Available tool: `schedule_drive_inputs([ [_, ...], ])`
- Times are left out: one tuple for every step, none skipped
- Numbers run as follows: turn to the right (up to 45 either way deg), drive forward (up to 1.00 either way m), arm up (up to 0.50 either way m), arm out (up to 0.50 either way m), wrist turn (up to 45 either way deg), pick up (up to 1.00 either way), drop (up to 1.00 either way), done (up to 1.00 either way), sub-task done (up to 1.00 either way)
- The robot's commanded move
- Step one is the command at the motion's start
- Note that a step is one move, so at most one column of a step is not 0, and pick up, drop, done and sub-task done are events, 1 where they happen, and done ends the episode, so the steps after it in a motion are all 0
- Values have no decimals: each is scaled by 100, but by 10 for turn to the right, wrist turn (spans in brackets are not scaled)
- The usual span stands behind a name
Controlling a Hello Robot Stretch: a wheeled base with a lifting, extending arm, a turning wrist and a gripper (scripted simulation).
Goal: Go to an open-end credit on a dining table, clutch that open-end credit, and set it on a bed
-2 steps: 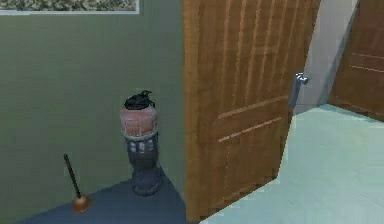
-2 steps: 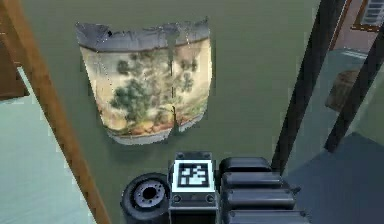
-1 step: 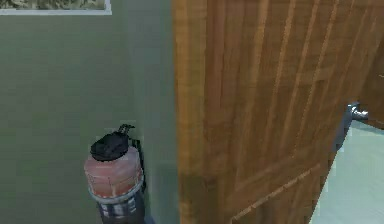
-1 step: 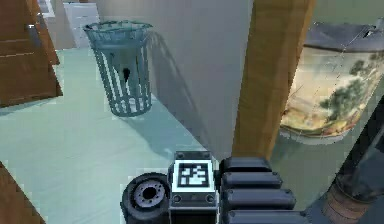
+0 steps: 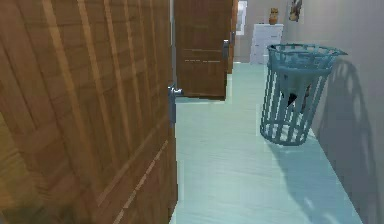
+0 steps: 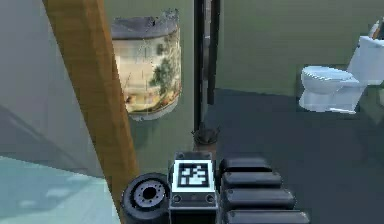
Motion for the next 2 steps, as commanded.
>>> schedule_drive_inputs([
  [150, 0, 0, 0, 0, 0, 0, 0, 0],
  [0, 100, 0, 0, 0, 0, 0, 0, 0],
])
